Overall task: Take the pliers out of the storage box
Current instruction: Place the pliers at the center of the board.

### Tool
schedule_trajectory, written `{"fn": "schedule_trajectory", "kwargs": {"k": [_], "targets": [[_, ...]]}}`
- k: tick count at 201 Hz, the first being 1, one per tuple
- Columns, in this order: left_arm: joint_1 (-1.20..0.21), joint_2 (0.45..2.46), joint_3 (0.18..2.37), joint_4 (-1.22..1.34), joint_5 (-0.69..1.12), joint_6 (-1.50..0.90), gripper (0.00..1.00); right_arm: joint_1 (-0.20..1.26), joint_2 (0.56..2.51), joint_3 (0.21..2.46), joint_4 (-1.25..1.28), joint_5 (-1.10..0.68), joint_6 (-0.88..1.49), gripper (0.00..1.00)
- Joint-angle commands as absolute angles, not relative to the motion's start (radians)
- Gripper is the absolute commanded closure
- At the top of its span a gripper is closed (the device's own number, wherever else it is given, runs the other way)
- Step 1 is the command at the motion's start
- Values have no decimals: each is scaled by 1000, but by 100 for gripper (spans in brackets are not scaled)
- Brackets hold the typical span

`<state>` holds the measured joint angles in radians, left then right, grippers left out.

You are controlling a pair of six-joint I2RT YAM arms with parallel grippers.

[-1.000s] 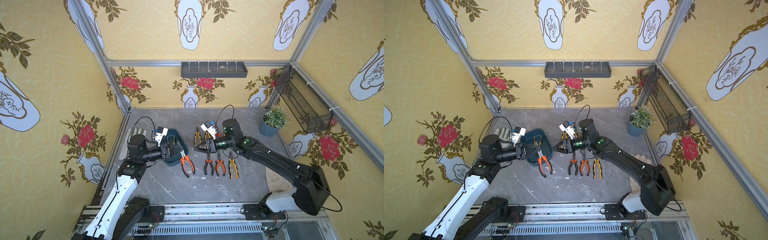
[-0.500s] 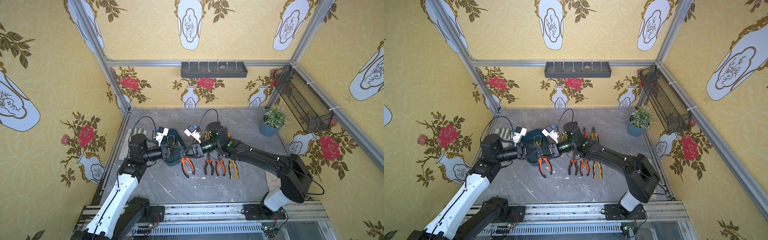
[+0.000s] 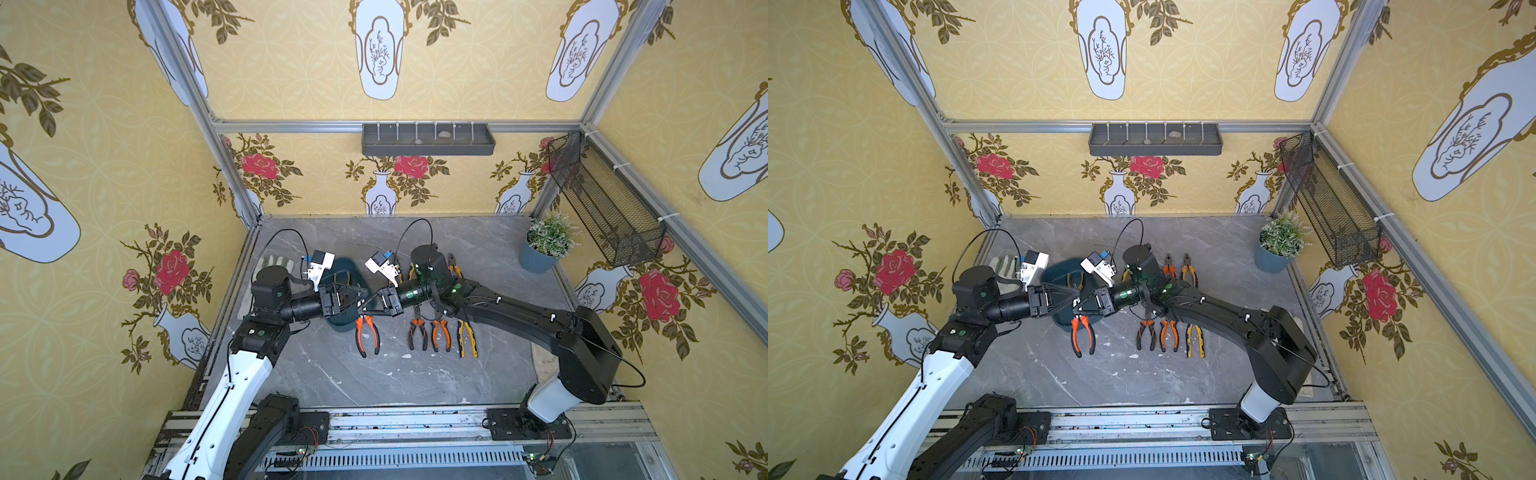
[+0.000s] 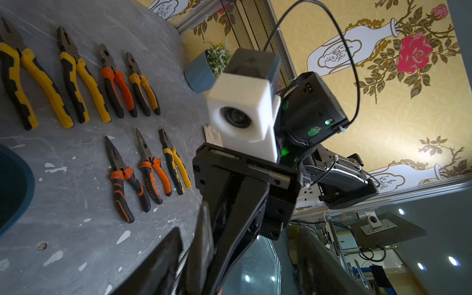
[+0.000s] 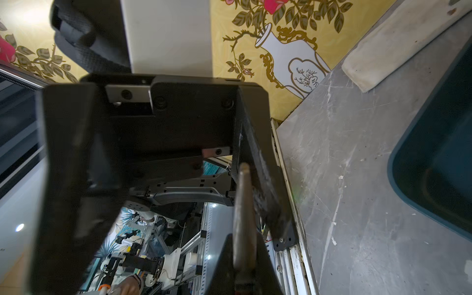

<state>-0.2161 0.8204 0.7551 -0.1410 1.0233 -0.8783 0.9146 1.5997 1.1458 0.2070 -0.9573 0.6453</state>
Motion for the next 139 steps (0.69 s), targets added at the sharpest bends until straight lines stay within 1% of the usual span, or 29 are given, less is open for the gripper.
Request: {"fn": "schedule_trajectory", "kwargs": {"k": [1,34,42,63,74,106,139], "targets": [[-216,785,765,-204,957,-856,1,889,1569,1130,192,-883,612,100],[-216,769,715,-155,983,-914,0,804,1496,1103,146,-832,608,100],[-216,765,688,-119,994,-938,3,781,1479,1100,132,-832,605,100],[-216,744,614,7,1040,-1020,13,735,1464,1127,88,-867,591,100],[-216,728,597,28,1056,-1030,16,726,1463,1144,72,-886,585,100],[-234,688,575,50,1093,-1050,16,722,1488,1182,66,-949,595,100],[-272,651,565,64,1097,-1060,20,725,1512,1177,150,-989,653,100]]}}
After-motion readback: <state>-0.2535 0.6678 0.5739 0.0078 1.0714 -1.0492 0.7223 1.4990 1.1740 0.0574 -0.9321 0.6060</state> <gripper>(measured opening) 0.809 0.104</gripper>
